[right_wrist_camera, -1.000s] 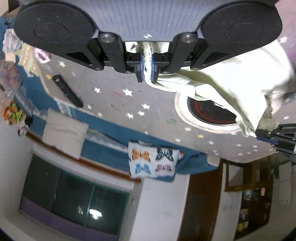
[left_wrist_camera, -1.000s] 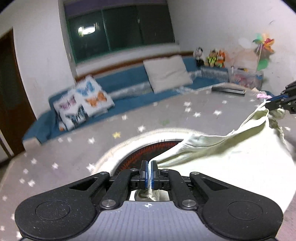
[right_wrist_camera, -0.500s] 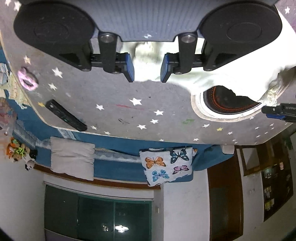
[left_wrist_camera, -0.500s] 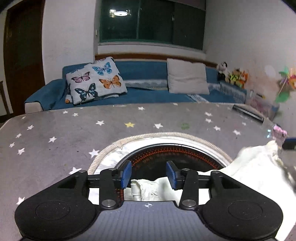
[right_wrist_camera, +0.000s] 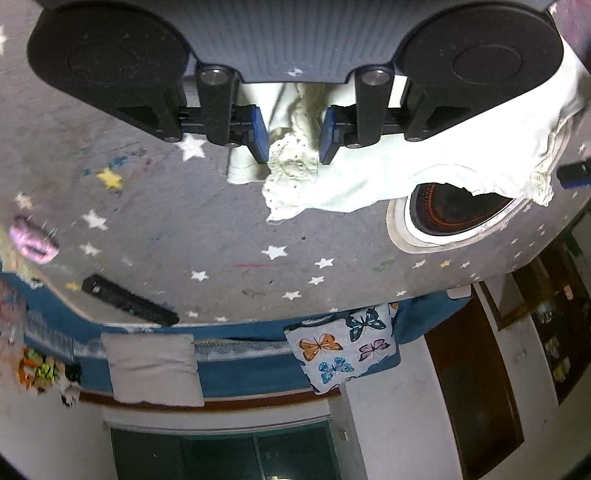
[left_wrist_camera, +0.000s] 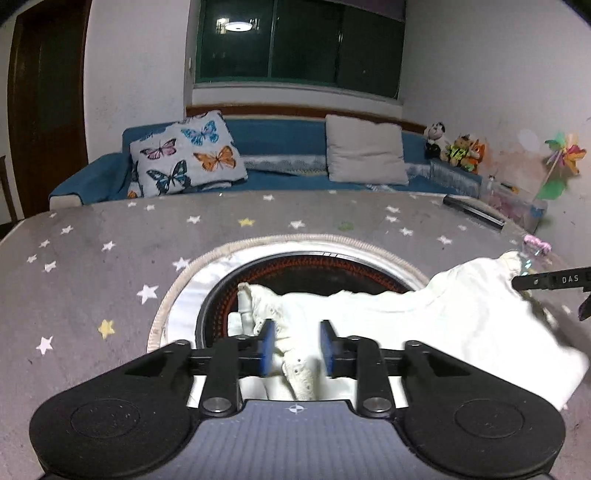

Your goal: Fold clothes

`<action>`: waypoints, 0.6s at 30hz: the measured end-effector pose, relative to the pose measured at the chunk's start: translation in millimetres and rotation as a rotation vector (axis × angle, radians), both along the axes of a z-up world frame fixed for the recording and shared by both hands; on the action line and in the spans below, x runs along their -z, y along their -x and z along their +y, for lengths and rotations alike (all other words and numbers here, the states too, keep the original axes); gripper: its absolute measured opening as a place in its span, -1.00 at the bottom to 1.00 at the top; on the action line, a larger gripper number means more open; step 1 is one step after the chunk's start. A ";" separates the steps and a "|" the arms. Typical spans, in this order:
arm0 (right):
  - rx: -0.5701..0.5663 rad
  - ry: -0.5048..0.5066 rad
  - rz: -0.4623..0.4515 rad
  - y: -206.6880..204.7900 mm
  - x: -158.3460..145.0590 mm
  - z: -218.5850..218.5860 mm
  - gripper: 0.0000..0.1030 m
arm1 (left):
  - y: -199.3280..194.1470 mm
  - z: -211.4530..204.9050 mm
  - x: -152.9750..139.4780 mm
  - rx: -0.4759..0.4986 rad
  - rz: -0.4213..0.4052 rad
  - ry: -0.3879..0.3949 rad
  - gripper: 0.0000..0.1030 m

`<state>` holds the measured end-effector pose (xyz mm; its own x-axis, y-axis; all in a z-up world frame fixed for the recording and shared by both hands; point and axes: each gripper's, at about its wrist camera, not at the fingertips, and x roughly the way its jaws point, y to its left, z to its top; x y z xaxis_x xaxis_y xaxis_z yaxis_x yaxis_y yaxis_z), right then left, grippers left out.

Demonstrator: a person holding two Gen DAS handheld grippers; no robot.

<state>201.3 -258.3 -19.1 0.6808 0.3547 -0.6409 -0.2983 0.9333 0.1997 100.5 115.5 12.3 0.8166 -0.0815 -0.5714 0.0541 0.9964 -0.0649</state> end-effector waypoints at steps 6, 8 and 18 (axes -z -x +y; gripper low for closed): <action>0.061 0.035 0.005 -0.1 7.7 -4.0 -0.87 | -12.5 6.8 16.4 -0.043 0.041 -0.060 -0.74; 0.078 0.048 0.009 1.3 7.6 -8.1 -0.87 | -11.8 9.3 15.0 -0.058 0.037 -0.059 -0.74; -0.007 0.047 -0.099 10.0 -19.3 11.6 -0.76 | -16.9 -11.9 -5.1 0.030 -0.021 -0.034 -0.73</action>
<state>191.3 -246.7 0.2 0.7389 0.3310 -0.5869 -0.3213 0.9387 0.1249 117.3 103.5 17.4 0.8260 -0.0874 -0.5568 0.0852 0.9959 -0.0300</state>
